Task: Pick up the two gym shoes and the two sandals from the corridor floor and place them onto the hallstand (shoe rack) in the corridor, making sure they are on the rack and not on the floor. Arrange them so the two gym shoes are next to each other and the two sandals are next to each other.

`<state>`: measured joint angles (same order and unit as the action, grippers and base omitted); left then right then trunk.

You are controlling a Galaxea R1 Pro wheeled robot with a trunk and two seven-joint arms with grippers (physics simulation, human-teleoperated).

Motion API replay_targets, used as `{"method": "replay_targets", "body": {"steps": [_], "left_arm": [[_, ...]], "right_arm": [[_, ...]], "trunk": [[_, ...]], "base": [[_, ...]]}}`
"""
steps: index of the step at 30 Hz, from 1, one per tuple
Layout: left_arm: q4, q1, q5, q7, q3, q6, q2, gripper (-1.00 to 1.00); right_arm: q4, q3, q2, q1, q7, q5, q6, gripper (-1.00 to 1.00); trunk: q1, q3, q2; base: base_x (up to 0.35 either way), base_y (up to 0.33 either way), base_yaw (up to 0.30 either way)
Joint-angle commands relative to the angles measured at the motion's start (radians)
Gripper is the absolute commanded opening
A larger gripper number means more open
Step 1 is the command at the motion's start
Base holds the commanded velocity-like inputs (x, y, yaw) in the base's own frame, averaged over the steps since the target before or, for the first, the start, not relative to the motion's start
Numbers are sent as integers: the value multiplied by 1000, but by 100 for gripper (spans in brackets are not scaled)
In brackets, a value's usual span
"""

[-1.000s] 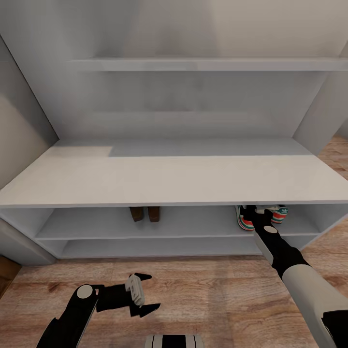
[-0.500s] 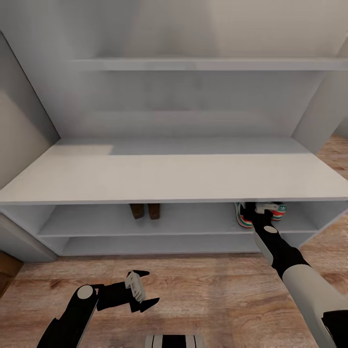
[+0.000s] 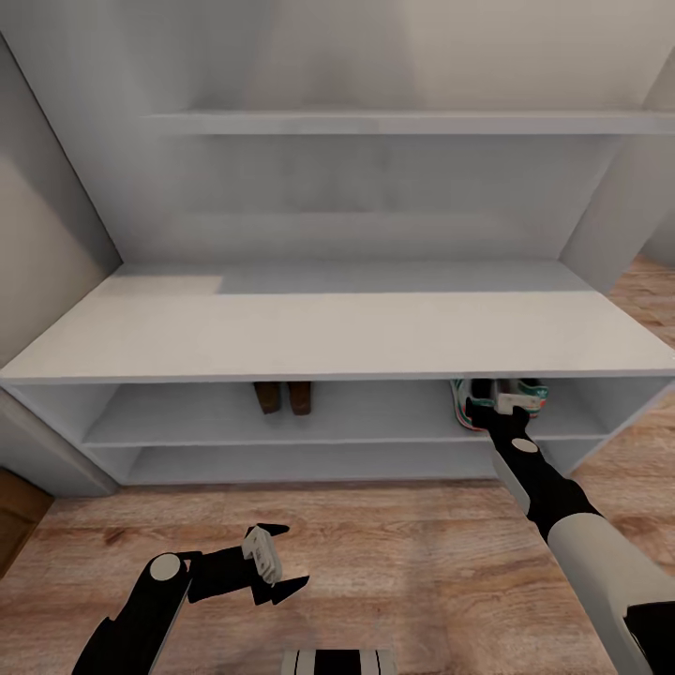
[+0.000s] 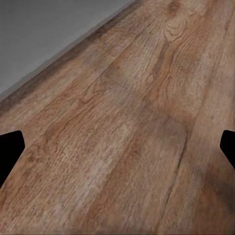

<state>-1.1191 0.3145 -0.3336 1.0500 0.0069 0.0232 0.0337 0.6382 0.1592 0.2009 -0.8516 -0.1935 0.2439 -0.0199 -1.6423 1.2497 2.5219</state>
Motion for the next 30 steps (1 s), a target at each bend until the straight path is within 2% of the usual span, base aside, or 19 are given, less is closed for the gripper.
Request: {"method": "replay_targets", "body": {"steps": [1, 17, 30], "left_arm": [[0, 0, 0, 0, 0, 0, 0, 100], [11, 0, 0, -3, -1, -14, 0, 100], [13, 0, 0, -3, -1, -19, 0, 100]], "right_arm": [[0, 0, 0, 0, 0, 0, 0, 100], [1, 0, 0, 0, 0, 0, 0, 100], [3, 0, 0, 0, 0, 0, 0, 100]], "trunk": [[0, 0, 0], [0, 0, 0], [0, 0, 0]], "base": [[-42, 0, 0], [-23, 0, 0], [-190, 0, 0]]}}
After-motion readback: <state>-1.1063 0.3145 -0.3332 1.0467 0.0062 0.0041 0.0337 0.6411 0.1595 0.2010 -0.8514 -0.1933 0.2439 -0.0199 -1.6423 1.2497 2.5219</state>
